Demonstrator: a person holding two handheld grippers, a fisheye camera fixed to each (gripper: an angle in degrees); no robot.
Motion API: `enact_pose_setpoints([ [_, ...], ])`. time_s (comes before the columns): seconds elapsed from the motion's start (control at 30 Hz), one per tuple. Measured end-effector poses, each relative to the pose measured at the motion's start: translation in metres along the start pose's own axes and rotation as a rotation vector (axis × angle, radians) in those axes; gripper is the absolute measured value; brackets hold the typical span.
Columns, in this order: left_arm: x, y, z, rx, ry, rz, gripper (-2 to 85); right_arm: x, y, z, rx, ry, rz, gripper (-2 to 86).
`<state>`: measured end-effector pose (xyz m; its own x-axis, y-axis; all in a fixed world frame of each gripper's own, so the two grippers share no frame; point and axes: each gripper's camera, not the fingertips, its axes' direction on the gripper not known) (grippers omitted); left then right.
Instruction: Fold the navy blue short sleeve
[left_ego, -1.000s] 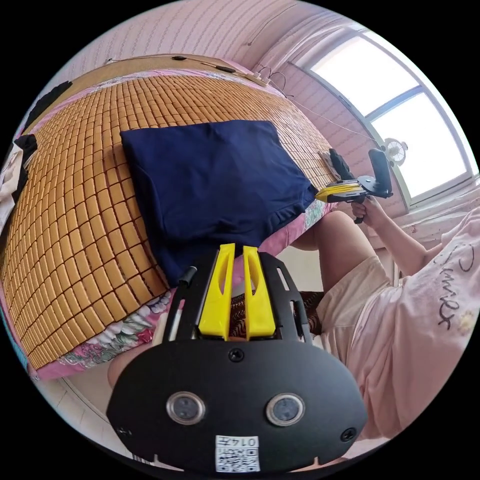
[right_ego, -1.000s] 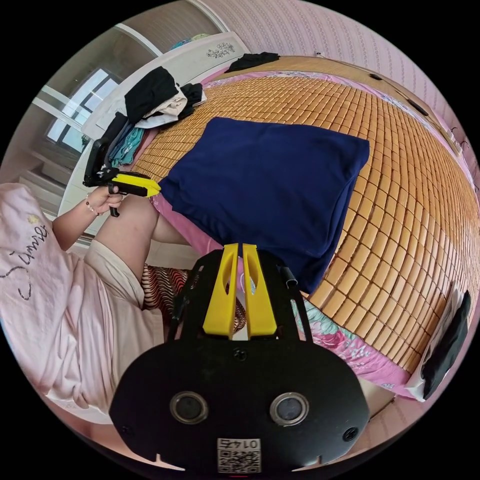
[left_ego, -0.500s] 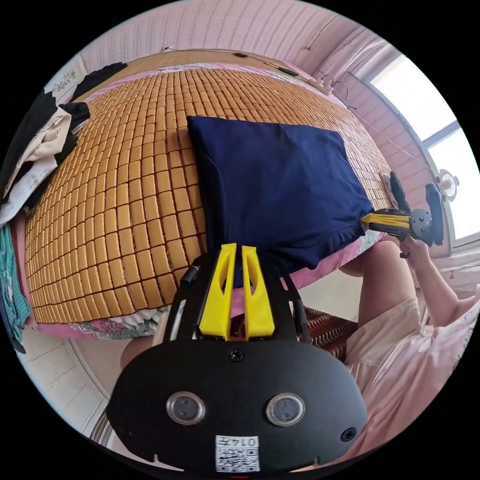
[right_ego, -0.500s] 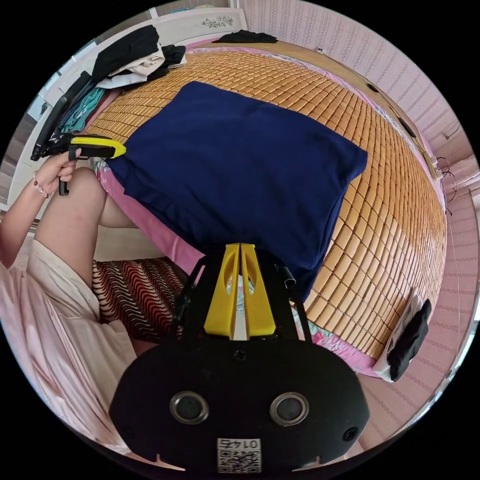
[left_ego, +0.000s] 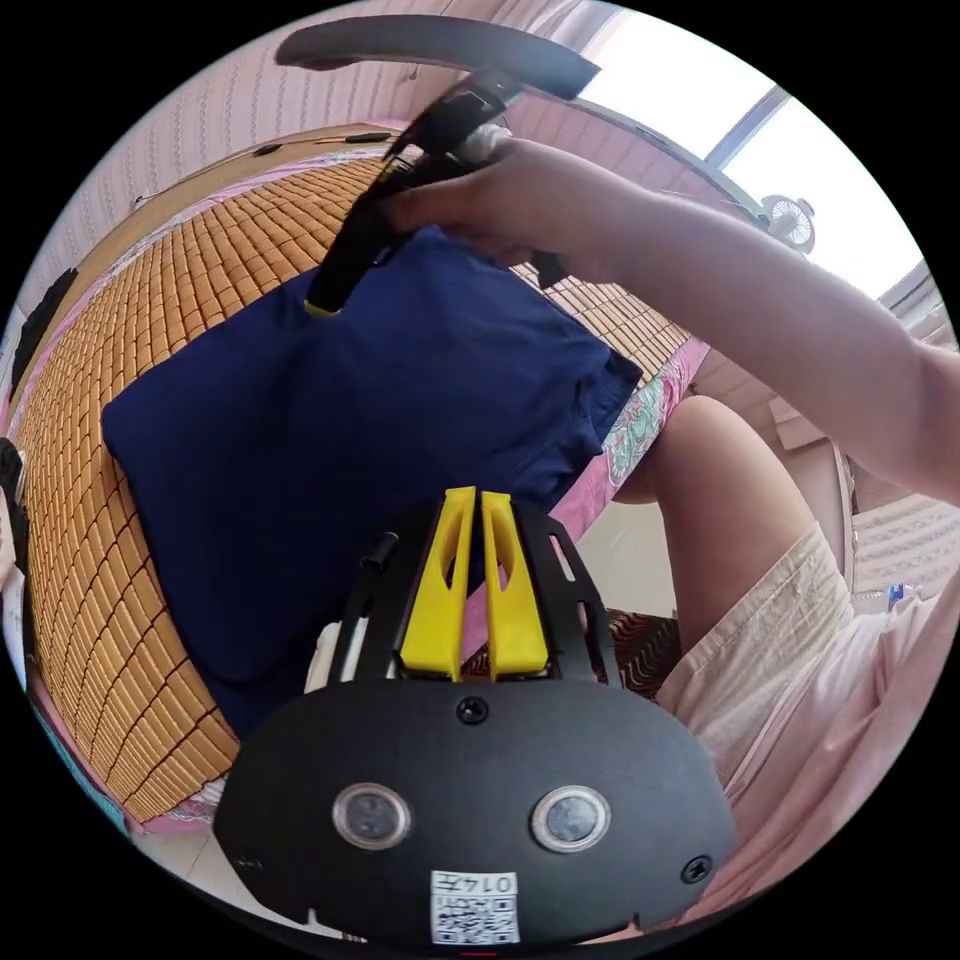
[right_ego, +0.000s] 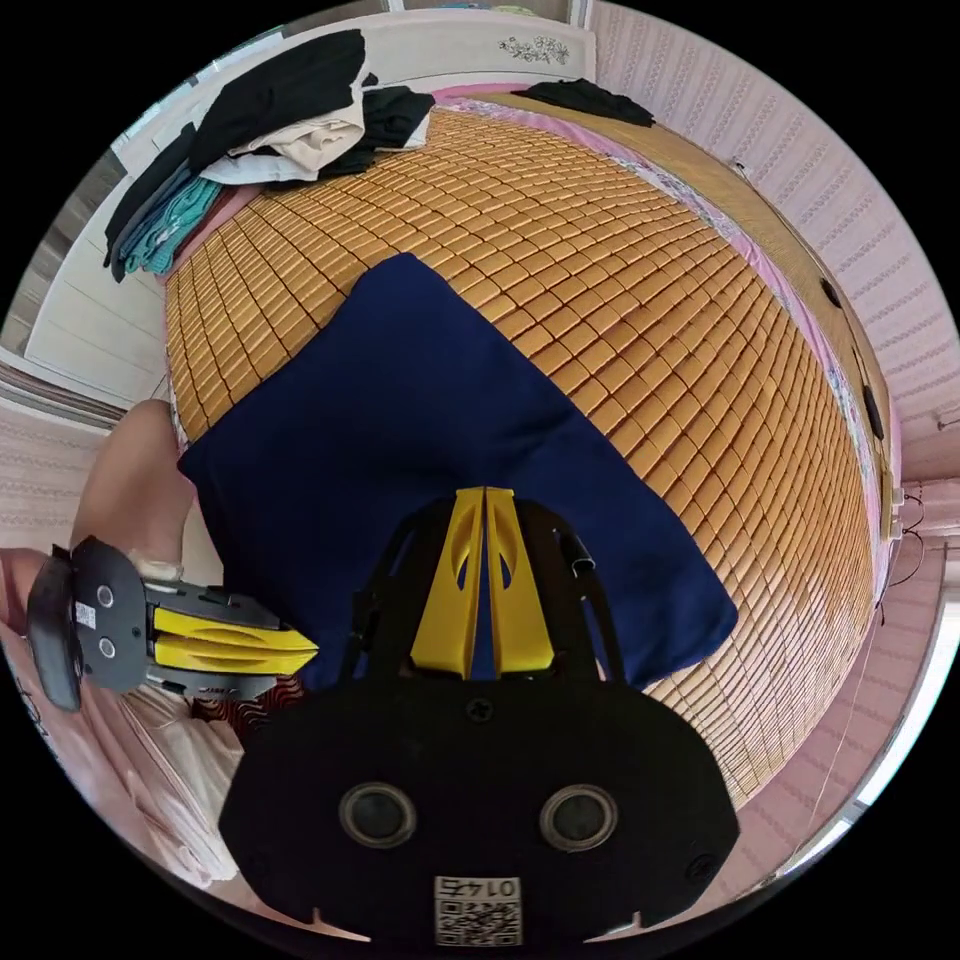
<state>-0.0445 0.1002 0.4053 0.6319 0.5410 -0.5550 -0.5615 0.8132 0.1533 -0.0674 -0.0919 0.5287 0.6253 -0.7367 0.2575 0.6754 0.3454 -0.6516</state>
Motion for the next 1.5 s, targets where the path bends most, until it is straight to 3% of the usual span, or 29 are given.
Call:
enact_pose_setpoints([
  [0.2, 0.020, 0.007, 0.011, 0.020, -0.046, 0.104, -1.0, 0.018, -0.045, -0.002, -0.149, -0.055, -0.111, -0.6],
  [0.4, 0.035, 0.018, 0.023, 0.062, -0.068, 0.101, -1.0, 0.046, -0.079, 0.015, -0.145, -0.005, -0.035, -0.6],
  [0.5, 0.038, 0.020, 0.027, 0.064, -0.053, 0.093, -1.0, 0.055, -0.088, 0.017, -0.241, -0.047, -0.053, -0.6],
  [0.73, 0.053, 0.029, 0.038, 0.087, -0.081, 0.097, -0.9, 0.095, -0.070, 0.040, -0.125, -0.124, 0.097, -0.6],
  [0.9, 0.060, 0.037, 0.030, 0.156, 0.016, 0.089, -0.4, 0.109, 0.030, 0.021, 0.161, -0.252, 0.193, -0.7],
  [0.97, 0.069, 0.041, 0.024, 0.225, 0.023, 0.127, 0.2, 0.108, 0.115, 0.021, 0.252, -0.243, 0.289, -0.5],
  [1.07, 0.087, 0.038, 0.025, 0.299, 0.037, 0.182, 5.2, 0.101, 0.216, 0.043, 0.236, -0.209, 0.462, -0.1],
  [1.2, 0.113, 0.014, 0.047, 0.251, 0.084, 0.223, 12.6, 0.091, 0.308, 0.084, 0.140, -0.130, 0.672, 2.9],
  [1.33, 0.138, -0.008, 0.064, 0.254, 0.046, 0.285, 14.5, 0.094, 0.362, 0.126, 0.218, -0.289, 0.751, 7.5],
  [1.5, 0.168, -0.044, 0.099, 0.187, 0.008, 0.330, 18.4, 0.109, 0.394, 0.170, 0.241, -0.414, 0.741, 1.7],
])
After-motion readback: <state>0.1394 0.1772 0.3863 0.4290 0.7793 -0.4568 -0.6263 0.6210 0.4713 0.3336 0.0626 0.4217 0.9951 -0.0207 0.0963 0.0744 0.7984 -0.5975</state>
